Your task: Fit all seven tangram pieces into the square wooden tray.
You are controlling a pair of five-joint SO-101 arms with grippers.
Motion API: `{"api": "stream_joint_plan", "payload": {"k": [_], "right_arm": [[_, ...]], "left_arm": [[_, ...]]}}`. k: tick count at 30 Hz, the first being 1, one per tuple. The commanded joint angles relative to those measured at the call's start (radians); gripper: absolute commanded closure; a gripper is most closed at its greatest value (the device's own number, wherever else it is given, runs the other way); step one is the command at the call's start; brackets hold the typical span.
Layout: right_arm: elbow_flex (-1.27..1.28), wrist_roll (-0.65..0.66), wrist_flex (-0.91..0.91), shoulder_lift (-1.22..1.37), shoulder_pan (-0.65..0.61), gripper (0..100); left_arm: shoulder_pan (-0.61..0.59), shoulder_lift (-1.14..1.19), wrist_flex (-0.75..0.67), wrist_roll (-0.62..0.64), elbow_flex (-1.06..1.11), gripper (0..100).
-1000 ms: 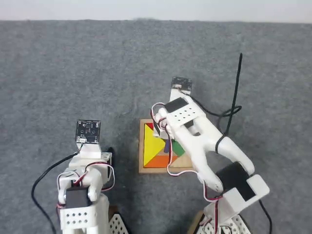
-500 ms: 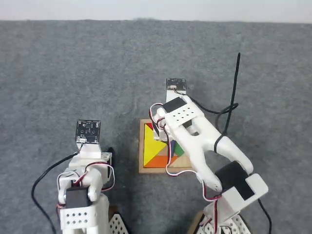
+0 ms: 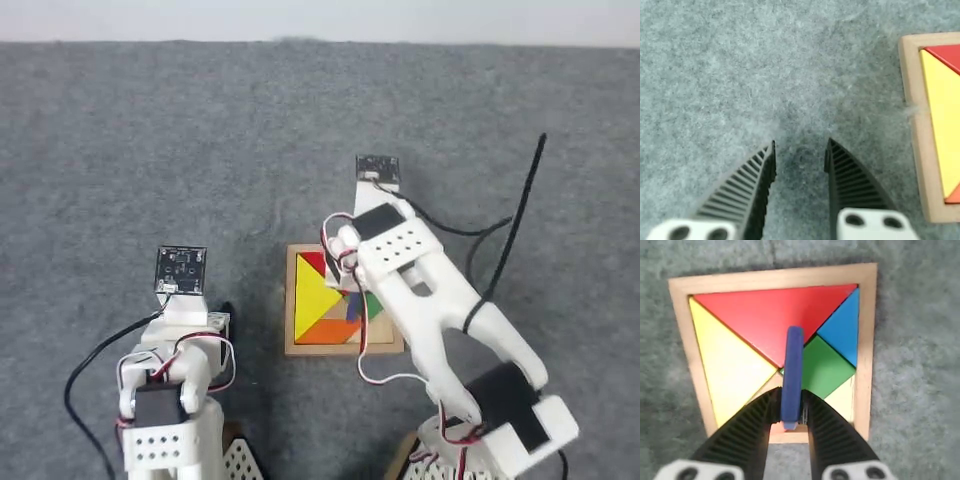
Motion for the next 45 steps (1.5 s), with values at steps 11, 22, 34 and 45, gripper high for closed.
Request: {"api": "stream_joint_plan", "payload": {"k": [11,22,34,45], "right_arm": [[0.126,-0.029,-0.165,-0.071,-0.030,99.3],[0.121,0.038,-0.157,-0.073,-0.030,89.0],[0.129,0.072,-0.147,-0.377,-0.033,89.0],[0.190,0.775,-0.265,-0.357,-0.116,99.5]], "left_arm": [[0.006,-0.011,0.006,-0.009,-0.012,85],[0.006,-0.011,0.006,-0.009,-0.012,85],[0.006,-0.011,0.006,-0.009,-0.012,85],[0.006,-0.011,0.006,-0.009,-0.012,85]]}}
